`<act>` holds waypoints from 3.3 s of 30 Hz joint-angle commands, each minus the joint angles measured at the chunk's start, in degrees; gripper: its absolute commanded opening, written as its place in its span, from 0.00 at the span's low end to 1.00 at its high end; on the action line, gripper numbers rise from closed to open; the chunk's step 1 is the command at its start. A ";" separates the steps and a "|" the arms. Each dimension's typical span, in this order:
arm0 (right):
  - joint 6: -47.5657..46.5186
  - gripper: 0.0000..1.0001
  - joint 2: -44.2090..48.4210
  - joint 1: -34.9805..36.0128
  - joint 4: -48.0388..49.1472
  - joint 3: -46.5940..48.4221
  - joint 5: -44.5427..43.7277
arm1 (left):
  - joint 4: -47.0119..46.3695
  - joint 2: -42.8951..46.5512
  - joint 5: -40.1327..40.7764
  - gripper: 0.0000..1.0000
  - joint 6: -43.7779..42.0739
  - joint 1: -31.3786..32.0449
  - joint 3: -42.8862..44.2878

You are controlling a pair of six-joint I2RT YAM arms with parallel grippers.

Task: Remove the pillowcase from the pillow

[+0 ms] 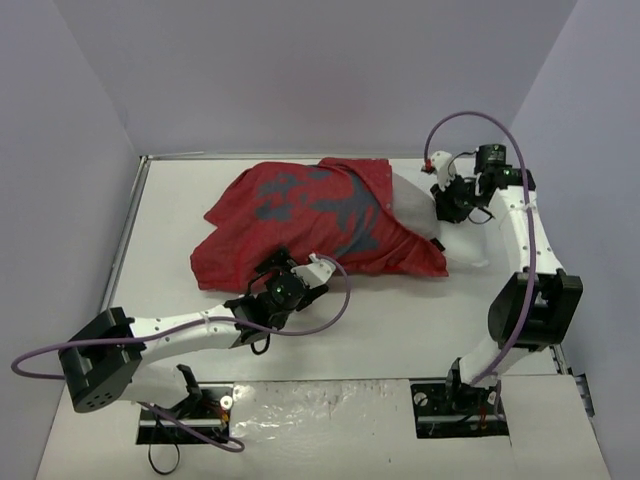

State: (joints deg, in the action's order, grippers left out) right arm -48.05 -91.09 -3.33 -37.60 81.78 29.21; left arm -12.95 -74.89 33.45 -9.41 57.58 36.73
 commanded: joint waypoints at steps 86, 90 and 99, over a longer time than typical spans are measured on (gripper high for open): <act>4.89 0.00 0.21 -9.93 -1.07 29.41 14.81 | 28.24 9.42 -39.60 0.02 15.30 -55.82 42.37; 7.08 0.00 1.35 -14.32 -1.15 26.15 18.33 | 28.85 9.24 -39.16 0.02 14.68 -56.88 43.77; 9.12 0.00 0.57 -23.80 1.21 22.46 18.43 | 29.74 9.06 -30.67 0.02 10.73 -60.65 41.60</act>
State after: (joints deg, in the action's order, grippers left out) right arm -41.52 -91.59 -21.50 -42.48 104.27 49.10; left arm 21.17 -67.68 -8.82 4.43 1.48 77.34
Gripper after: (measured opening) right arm 0.108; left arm 0.046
